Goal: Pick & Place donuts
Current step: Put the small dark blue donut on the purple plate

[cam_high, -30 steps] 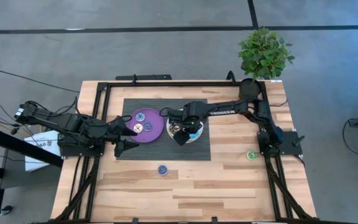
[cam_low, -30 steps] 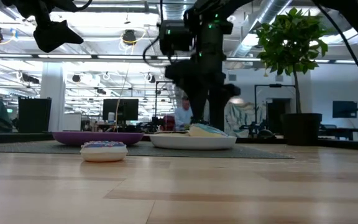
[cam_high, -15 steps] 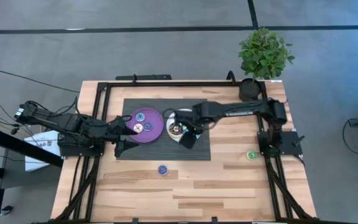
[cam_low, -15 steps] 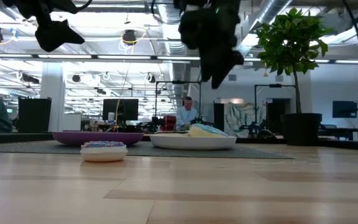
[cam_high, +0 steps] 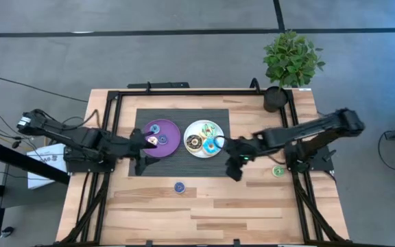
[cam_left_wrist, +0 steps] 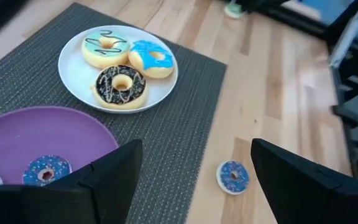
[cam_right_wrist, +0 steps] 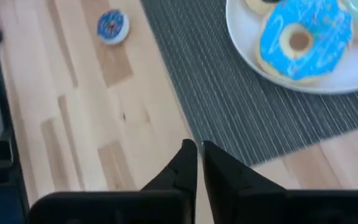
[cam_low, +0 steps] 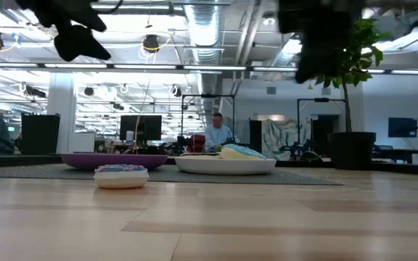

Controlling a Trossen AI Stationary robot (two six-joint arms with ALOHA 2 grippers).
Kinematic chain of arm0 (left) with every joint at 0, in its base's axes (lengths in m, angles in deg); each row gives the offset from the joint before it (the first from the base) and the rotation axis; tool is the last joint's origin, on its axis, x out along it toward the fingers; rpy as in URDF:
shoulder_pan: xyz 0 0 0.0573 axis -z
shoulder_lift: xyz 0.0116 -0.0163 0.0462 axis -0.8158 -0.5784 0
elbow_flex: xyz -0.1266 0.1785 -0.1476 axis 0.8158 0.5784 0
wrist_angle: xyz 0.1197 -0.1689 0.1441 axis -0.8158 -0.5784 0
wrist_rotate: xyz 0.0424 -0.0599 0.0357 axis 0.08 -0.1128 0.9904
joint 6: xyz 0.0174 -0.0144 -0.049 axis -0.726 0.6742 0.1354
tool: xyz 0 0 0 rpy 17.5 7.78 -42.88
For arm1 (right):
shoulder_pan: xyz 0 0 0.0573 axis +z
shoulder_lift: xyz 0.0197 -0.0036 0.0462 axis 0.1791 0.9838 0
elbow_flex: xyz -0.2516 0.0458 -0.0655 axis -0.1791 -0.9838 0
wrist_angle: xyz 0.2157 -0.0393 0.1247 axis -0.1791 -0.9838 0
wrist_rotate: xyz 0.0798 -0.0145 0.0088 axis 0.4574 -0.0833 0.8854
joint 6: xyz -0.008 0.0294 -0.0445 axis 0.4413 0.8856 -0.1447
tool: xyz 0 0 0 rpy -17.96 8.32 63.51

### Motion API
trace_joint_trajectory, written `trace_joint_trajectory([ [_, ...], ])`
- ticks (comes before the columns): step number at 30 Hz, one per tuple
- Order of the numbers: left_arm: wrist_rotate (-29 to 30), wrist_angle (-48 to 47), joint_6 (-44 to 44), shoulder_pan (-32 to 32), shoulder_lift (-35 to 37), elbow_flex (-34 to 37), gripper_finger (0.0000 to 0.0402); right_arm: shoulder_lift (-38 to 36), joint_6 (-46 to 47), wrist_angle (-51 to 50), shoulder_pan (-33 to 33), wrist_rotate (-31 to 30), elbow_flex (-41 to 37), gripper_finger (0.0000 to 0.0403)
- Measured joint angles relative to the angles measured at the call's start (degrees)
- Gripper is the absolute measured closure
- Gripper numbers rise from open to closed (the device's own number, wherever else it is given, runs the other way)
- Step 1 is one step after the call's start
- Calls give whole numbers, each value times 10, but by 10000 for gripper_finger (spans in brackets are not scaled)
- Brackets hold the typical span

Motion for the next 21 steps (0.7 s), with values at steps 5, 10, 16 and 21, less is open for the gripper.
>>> trace_joint_trajectory([
  [5,25,-1,1,0,-114,-62,107,-93,0,-2,27,-1,-72,396],
  [10,27,-36,18,3,-228,-142,107,-158,1,-3,53,-1,-127,398],
  [16,14,-160,61,27,-358,-269,107,-204,-3,-4,69,-2,-174,402],
  [21,12,-228,107,55,-445,-351,107,-221,-4,-6,71,-2,-201,402],
])
